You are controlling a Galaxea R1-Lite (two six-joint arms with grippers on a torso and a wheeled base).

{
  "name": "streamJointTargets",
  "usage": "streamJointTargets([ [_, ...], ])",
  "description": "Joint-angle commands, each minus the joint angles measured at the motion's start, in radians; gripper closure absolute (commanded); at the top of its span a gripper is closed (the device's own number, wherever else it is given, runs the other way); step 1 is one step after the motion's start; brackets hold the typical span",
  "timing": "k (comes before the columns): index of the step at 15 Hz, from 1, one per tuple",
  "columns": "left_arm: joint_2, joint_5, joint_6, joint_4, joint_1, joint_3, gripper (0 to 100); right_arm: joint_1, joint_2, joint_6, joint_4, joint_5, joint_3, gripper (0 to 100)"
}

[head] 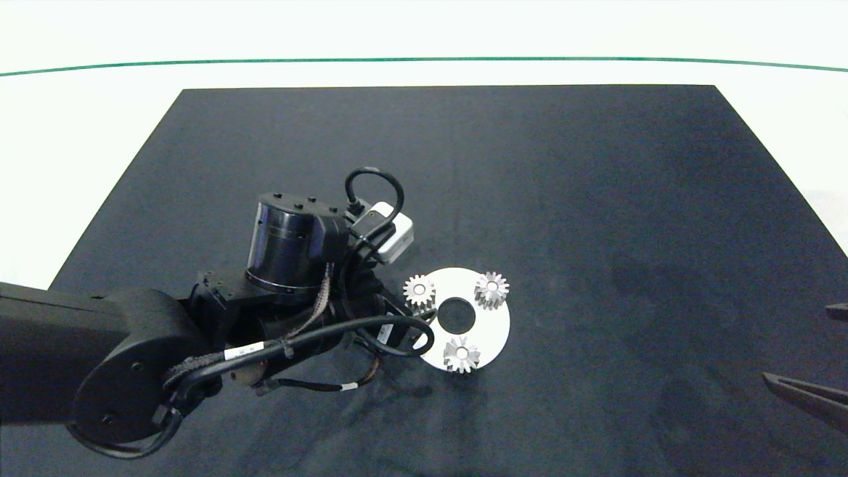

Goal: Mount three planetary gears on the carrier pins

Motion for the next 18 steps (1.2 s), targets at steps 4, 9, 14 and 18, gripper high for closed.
streamJointTargets([
  [4, -0.391, -0.07, 0.047, 0.207, 0.205, 0.144, 0, -0.013, -0.002, 0.0, 0.004, -0.002, -0.028, 0],
  [9, -0.928, -0.035, -0.066, 0.855, 0.321, 0.096, 0, -0.214, -0.043, 0.003, 0.026, -0.016, -0.058, 0],
  [14, -1.267, -0.035, -0.062, 1.145, 0.581, 0.064, 0, -0.333, -0.426, -0.002, 0.357, -0.08, -0.057, 0],
  [18, -1.575, -0.035, -0.068, 1.243, 0.677, 0.108, 0, -0.363, -0.692, 0.011, 0.42, -0.083, 0.066, 0],
])
